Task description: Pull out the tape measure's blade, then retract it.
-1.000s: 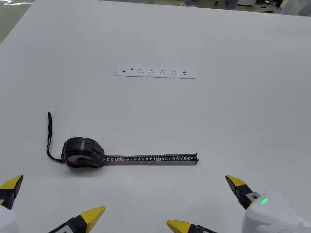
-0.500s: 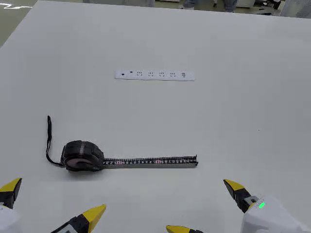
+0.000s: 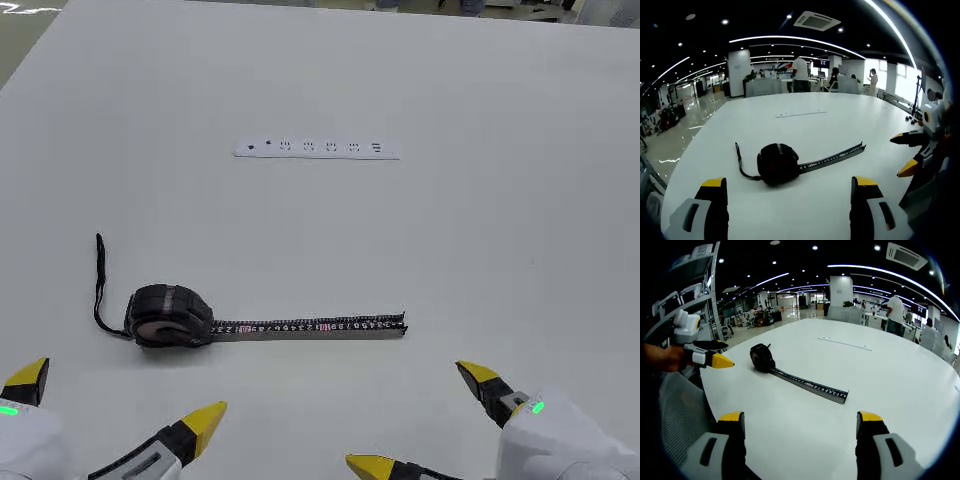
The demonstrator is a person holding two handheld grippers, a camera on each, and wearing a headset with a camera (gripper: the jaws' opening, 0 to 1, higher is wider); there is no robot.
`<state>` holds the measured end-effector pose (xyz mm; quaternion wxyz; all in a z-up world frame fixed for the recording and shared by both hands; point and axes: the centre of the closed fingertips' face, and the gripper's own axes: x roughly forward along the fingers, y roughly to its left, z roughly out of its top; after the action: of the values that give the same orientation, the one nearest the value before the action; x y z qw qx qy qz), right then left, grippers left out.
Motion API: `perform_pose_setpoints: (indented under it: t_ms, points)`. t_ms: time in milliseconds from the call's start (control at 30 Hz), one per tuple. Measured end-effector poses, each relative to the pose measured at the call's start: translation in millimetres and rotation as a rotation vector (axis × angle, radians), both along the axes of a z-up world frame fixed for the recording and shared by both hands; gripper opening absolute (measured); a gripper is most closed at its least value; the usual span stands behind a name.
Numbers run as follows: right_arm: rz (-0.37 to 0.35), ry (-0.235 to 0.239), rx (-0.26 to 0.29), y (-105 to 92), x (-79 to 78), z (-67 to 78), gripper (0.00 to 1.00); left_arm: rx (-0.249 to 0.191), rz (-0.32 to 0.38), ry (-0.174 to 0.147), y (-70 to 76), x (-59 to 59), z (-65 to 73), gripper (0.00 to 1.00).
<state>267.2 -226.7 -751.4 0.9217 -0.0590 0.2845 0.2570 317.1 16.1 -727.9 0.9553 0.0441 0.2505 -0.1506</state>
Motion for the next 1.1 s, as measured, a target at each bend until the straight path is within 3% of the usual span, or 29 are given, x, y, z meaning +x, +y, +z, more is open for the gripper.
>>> perform_pose_setpoints:
  t_ms: [233,500,800,1100]
  points:
    - [0.029,-0.006,0.009,-5.1,6.9,-2.1,0.93,0.02,0.054,-0.01,3.6,8.0,0.4,1.0]
    - [0.092,-0.015,0.006,-10.3,15.0,-5.5,0.91,0.025,0.106,0.007,6.5,13.9,-6.2,1.0]
    - [0.165,0.004,0.008,-15.9,23.3,-14.7,0.88,0.023,0.149,0.024,6.2,21.5,-13.0,0.99]
    - [0.242,0.014,-0.014,-23.4,34.0,-24.6,0.85,0.024,0.187,0.037,5.1,35.6,-23.4,0.98]
